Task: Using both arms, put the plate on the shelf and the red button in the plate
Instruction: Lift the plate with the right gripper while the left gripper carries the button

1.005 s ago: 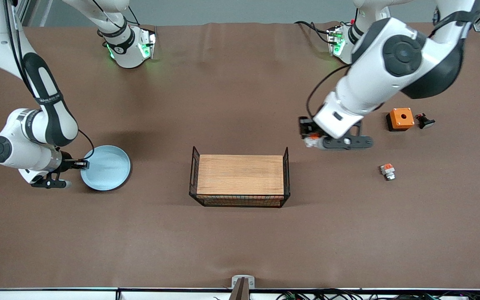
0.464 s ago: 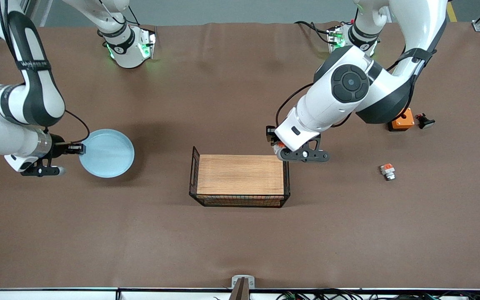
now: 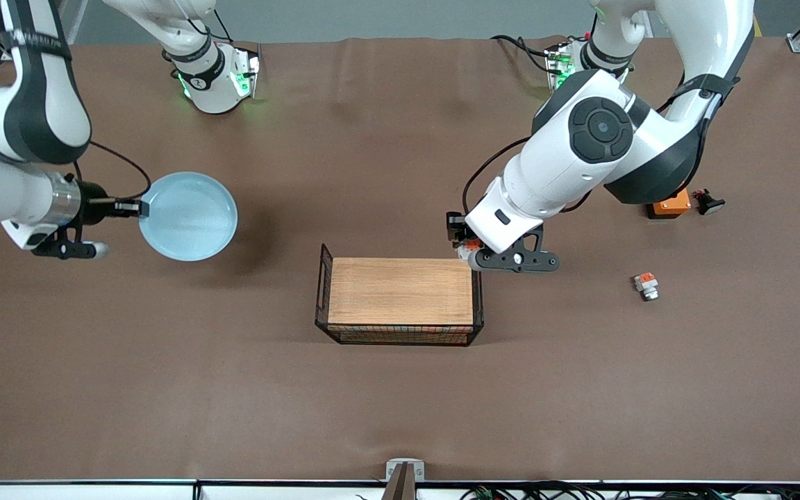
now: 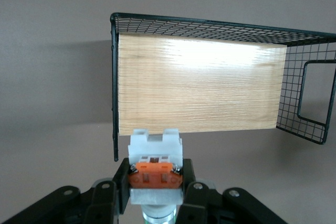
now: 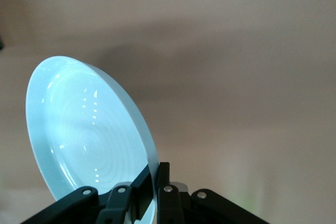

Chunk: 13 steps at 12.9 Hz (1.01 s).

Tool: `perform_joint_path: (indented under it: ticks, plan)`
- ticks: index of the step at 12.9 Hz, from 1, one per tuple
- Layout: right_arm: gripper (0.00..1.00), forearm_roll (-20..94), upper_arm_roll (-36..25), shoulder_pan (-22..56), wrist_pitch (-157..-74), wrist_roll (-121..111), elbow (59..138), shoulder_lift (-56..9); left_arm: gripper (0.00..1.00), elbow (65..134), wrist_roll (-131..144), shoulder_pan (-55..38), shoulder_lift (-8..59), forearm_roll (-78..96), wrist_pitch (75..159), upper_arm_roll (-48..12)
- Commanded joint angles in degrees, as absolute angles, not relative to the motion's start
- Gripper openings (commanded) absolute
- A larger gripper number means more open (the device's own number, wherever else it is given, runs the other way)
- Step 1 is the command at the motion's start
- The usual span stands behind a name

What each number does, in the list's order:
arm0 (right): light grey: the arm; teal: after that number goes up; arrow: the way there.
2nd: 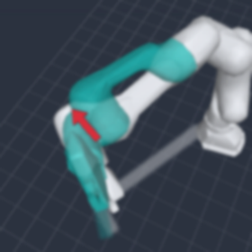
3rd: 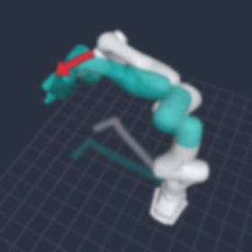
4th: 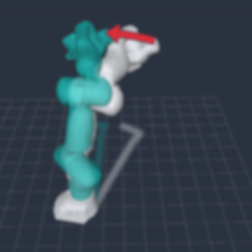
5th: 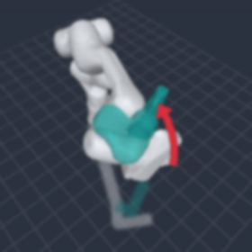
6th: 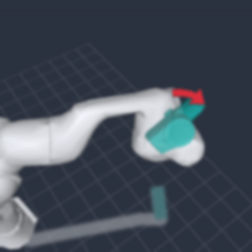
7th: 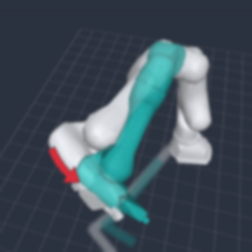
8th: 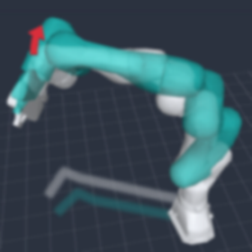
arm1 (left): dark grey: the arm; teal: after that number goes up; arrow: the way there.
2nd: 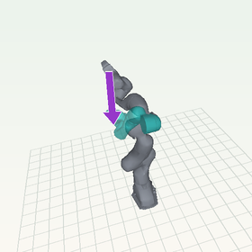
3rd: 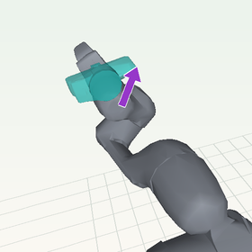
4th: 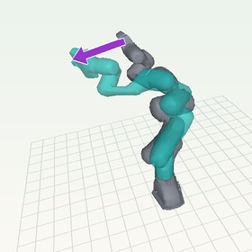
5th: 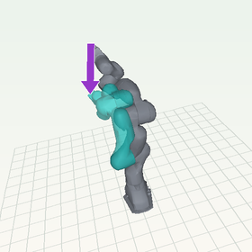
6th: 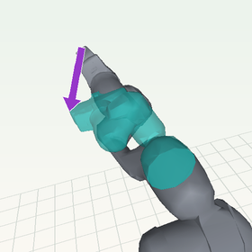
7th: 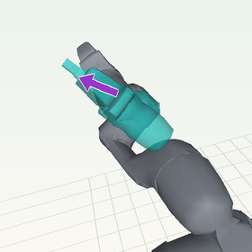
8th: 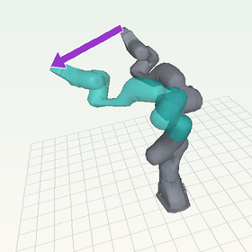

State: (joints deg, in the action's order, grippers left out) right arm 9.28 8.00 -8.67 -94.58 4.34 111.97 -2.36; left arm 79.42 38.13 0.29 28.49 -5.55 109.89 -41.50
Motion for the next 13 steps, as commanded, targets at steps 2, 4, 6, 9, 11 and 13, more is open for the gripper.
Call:
perform_joint_path:
  ticks: [2,4,6,9,11,13]
  plan:
    - [0.0,13.96,8.0,0.75,-86.85,24.97,113.38,8.24,0.03,79.01,39.11,0.61,27.16,-6.86,108.72,-41.22]
    - [0.0,15.9,8.09,9.88,-86.75,43.05,112.16,10.45,0.03,79.01,39.11,0.62,27.16,-6.86,108.72,-41.13]
    - [0.0,18.18,8.0,17.99,-90.06,62.05,109.26,9.85,0.03,79.01,39.11,0.7,27.16,-6.94,108.72,-41.13]
    - [0.0,18.37,8.44,26.52,-100.68,81.59,109.07,8.01,0.03,79.01,39.11,0.96,26.98,-7.03,108.63,-41.13]
    - [0.0,18.2,8.44,30.04,-109.99,93.89,109.07,5.2,0.03,79.01,39.11,1.14,26.81,-7.03,108.54,-41.22]
    - [0.0,18.11,8.44,31.02,-115.47,103.05,107.68,1.43,0.03,79.01,39.02,1.4,26.46,-7.03,108.46,-41.13]
